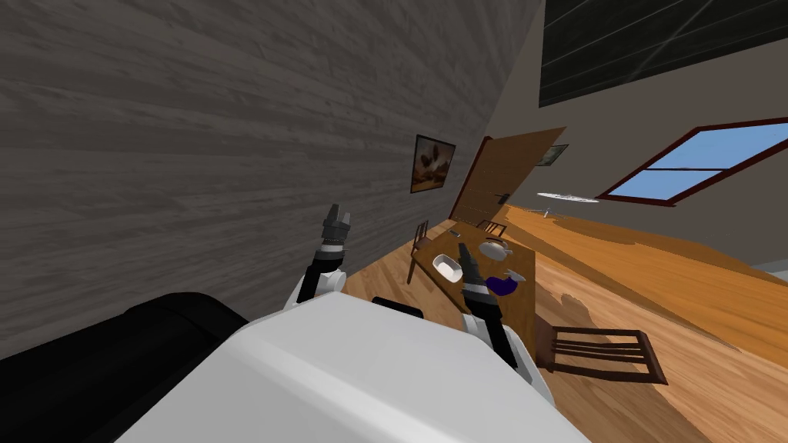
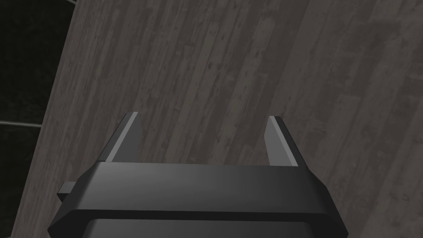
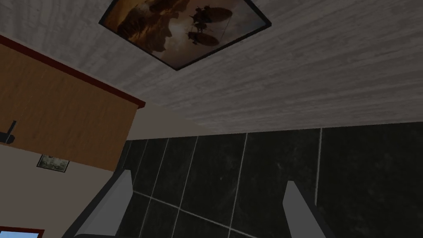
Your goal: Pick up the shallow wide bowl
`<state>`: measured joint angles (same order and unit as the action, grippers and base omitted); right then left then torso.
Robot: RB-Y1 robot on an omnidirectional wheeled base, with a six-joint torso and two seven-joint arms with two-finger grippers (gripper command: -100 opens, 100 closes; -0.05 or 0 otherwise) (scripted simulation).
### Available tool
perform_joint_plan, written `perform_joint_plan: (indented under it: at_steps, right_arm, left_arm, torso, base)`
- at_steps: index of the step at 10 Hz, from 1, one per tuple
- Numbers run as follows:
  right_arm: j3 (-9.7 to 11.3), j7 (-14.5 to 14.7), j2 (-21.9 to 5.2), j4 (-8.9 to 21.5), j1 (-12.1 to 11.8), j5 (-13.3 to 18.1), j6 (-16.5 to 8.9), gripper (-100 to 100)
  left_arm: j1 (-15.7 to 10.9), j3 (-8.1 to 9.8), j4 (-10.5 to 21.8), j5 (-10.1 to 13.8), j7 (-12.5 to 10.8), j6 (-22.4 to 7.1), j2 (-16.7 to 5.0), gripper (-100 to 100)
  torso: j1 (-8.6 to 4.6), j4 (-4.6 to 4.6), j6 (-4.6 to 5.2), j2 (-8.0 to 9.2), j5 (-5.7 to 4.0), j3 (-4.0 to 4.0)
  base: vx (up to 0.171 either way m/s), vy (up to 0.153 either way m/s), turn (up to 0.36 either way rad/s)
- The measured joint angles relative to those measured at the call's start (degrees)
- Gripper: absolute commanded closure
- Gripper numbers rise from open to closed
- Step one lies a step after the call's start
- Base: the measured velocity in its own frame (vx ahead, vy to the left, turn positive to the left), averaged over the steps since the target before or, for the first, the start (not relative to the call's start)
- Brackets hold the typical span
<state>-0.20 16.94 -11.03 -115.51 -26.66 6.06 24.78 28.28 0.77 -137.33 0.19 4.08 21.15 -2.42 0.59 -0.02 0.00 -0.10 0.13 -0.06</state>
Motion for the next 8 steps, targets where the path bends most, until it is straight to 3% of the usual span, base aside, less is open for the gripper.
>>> perform_joint_plan:
  at_steps: [4, 5, 7, 8]
  right_arm:
    - [1.7, 4.5, -2.3, 5.1, 0.3, 5.9, 0.3, -100]
    - [1.8, 5.7, -3.1, 7.7, 0.9, 7.5, 0.8, -100]
    - [2.5, 8.2, -4.8, 9.4, 0.8, 10.6, -0.1, -100]
    - [2.6, 9.4, -5.5, 11.8, 1.1, 12.2, 0.4, -100]
  left_arm:
    - [0.0, 0.0, 0.0, 0.0, 0.0, 0.0, 0.0, 0]
    - [0.0, 0.0, 0.0, 0.0, 0.0, 0.0, 0.0, 0]
    - [0.0, 0.0, 0.0, 0.0, 0.0, 0.0, 0.0, 0]
    - [0.0, 0.0, 0.0, 0.0, 0.0, 0.0, 0.0, 0]
  torso:
    - [-0.15, 0.0, 0.0, 0.01, -0.02, 0.0]
    - [-0.21, 0.0, 0.0, 0.0, -0.05, 0.0]
    - [-0.12, -0.01, 0.0, -0.05, -0.01, -0.03]
    - [-0.16, 0.0, 0.0, 0.0, -0.03, 0.0]
  base:
    - [0.025, 0.121, 0.02]
    - [0.063, 0.14, 0.027]
    - [0.027, 0.12, 0.009]
    - [0.01, 0.088, 0.005]
